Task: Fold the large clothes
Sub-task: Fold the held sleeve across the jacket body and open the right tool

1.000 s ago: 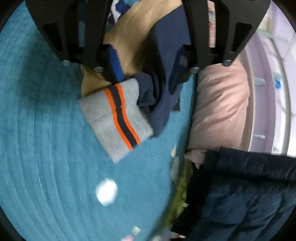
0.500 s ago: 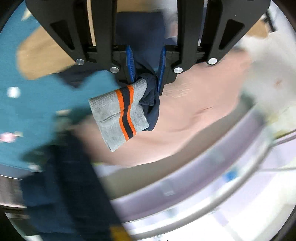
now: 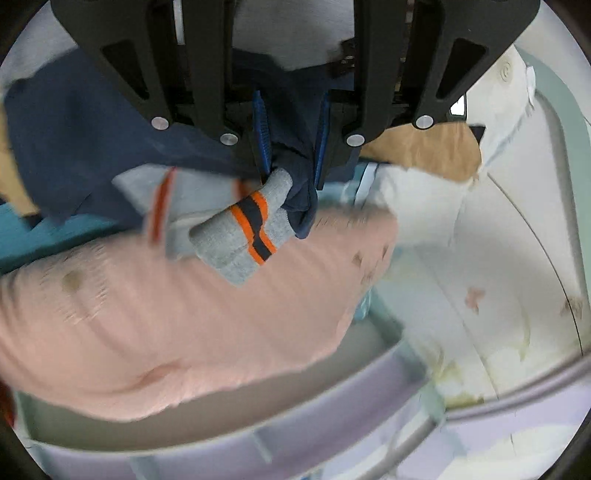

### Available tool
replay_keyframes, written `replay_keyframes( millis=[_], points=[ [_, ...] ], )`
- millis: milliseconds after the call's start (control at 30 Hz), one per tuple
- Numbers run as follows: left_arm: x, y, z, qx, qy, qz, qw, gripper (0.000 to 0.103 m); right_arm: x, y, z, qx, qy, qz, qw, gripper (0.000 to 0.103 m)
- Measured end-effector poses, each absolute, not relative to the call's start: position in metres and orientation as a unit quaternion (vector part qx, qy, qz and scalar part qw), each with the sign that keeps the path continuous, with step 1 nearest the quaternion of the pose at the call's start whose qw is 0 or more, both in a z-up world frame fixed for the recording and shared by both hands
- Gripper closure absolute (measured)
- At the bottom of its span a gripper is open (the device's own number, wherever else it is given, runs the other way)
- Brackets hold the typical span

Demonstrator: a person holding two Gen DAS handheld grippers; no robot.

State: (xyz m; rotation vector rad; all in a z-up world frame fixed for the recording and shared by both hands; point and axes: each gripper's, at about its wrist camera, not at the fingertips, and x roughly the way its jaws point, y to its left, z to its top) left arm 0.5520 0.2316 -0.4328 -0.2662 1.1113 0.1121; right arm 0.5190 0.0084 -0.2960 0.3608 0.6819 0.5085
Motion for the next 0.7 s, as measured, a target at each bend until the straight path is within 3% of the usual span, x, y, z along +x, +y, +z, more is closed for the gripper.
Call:
replay_keyframes(
  millis=[167, 300, 500, 633, 700],
  points=[
    [0.55, 0.233, -0.434, -0.121, 0.52, 0.038, 0.845, 0.015, 0.535, 0.052, -0.327, 0.171, 0.36, 0.253, 0.882, 0.082],
    [0.544, 0.237, -0.435, -0.116, 0.516, 0.028, 0.848, 0.015, 0.546, 0.077, -0.35, 0.159, 0.398, 0.258, 0.866, 0.076],
    [0.536, 0.238, -0.43, -0.115, 0.512, 0.027, 0.851, 0.015, 0.545, 0.058, -0.363, 0.19, 0.437, 0.276, 0.835, 0.057],
    [0.524, 0.233, -0.425, -0.114, 0.508, 0.026, 0.854, 0.015, 0.527, 0.036, -0.342, 0.182, 0.425, 0.284, 0.84, 0.039],
    [0.519, 0.23, -0.42, -0.113, 0.506, 0.032, 0.854, 0.015, 0.521, 0.034, -0.335, 0.161, 0.425, 0.281, 0.846, 0.036]
  ],
)
